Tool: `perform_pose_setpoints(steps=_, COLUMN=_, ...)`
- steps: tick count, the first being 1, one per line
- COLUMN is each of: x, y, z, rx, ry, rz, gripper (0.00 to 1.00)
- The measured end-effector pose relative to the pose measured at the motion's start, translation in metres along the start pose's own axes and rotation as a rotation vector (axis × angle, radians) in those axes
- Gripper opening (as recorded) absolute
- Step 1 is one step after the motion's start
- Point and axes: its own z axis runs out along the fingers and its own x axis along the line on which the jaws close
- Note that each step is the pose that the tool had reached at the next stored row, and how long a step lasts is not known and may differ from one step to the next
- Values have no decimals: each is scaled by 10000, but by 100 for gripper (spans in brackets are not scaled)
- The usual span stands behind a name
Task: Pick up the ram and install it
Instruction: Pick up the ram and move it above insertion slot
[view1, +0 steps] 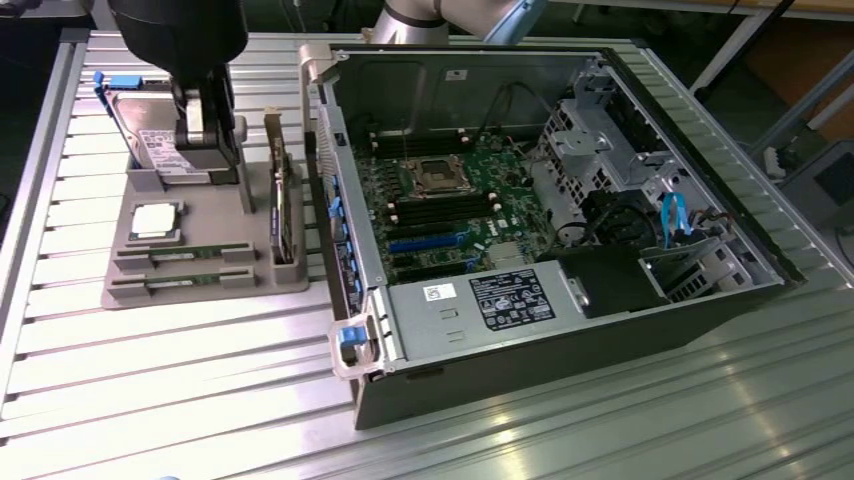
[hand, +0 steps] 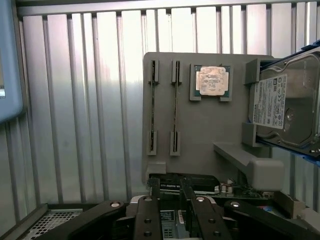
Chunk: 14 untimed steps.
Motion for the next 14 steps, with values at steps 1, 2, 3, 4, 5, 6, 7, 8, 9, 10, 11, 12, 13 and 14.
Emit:
perform_pose_setpoints(steps=1, x=1, y=0, z=7, rx=-1, ry=1, rz=-3, gripper=29)
perform_pose_setpoints(steps=2, x=1, y=0, z=11, rx=0, ry=0, rz=-5, gripper=29)
perform_pose_setpoints(steps=3, x=1, y=0, z=16, rx=0, ry=1, rz=-7, gripper=29)
perform_pose_setpoints(steps=4, x=2, y=0, z=24, rx=0, ry=0, rz=-10, gripper=29)
perform_pose_setpoints(steps=5, x=2, y=0, z=29, rx=0, ry=1, rz=-13, gripper=29)
perform_pose_setpoints(steps=6, x=2, y=1, z=33, rx=-1, ry=1, rz=-14, gripper=29)
perform_pose_setpoints(steps=7, x=2, y=1, z=42, rx=0, ry=0, rz=-18, gripper=29)
perform_pose_setpoints(steps=8, x=3, y=1, z=49, rx=0, ry=0, rz=-21, gripper=29)
perform_pose_setpoints(steps=9, x=3, y=1, z=58, rx=0, ry=0, rz=-24, gripper=29)
perform_pose_setpoints(steps=10, x=4, y=1, z=66, rx=0, ry=0, rz=-26, gripper=29)
perform_pose_setpoints(steps=11, x=4, y=1, z=68, rx=0, ry=1, rz=-28, gripper=29)
perform_pose_setpoints(steps=12, x=4, y=1, z=72, rx=1, ry=0, rz=-29, gripper=29)
perform_pose_setpoints(steps=13, x=4, y=1, z=80, rx=1, ry=0, rz=-31, gripper=29)
perform_pose_setpoints(steps=14, x=4, y=1, z=85, rx=0, ry=0, rz=-32, gripper=29)
